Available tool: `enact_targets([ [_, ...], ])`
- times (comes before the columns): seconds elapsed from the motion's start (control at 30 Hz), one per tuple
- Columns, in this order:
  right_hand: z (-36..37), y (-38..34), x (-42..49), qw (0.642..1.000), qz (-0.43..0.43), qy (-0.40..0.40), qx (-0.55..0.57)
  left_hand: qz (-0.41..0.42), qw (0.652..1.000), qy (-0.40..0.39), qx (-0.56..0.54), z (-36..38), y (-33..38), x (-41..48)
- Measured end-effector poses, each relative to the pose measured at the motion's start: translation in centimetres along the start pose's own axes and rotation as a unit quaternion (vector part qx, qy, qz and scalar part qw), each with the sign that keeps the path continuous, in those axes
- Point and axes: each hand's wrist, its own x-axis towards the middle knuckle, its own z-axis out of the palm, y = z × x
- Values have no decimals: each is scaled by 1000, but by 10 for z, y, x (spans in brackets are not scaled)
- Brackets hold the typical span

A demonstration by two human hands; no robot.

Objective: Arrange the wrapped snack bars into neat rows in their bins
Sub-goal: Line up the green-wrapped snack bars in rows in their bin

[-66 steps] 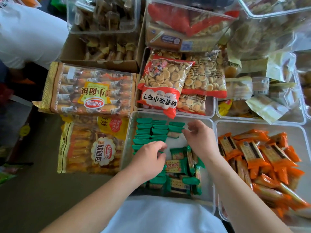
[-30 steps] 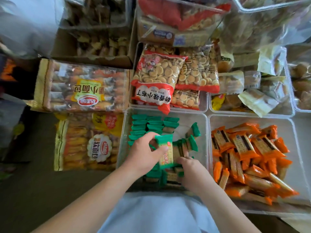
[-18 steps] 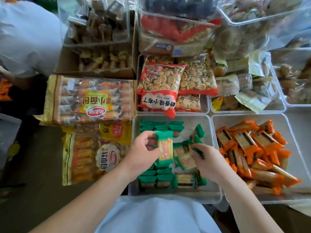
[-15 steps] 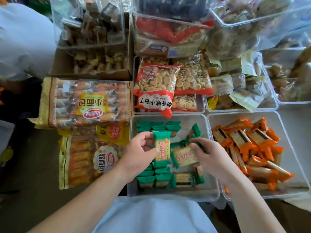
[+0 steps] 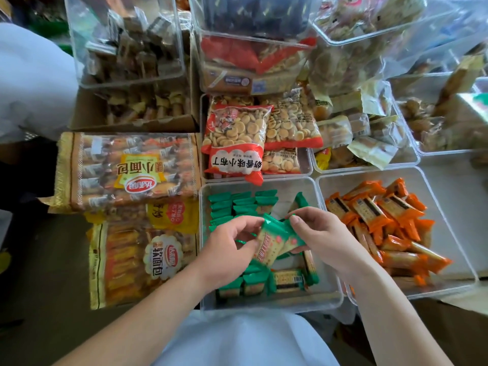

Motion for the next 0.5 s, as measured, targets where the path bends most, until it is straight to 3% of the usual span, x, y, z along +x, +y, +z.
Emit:
enact_targets([
  [0.17, -3, 8, -8, 997, -31, -13, -76, 35, 999, -10, 32, 15, 0, 5],
  [0.3, -20, 32, -17, 987, -32, 86, -132, 23, 989, -47, 140, 43, -13, 25],
  [0.4, -40, 48, -25, 972, -19, 164, -168, -35, 947, -120, 294, 64, -24, 53],
  [0.5, -53, 63, -27, 968, -25, 222, -115, -62, 901, -162, 398, 88, -33, 86],
])
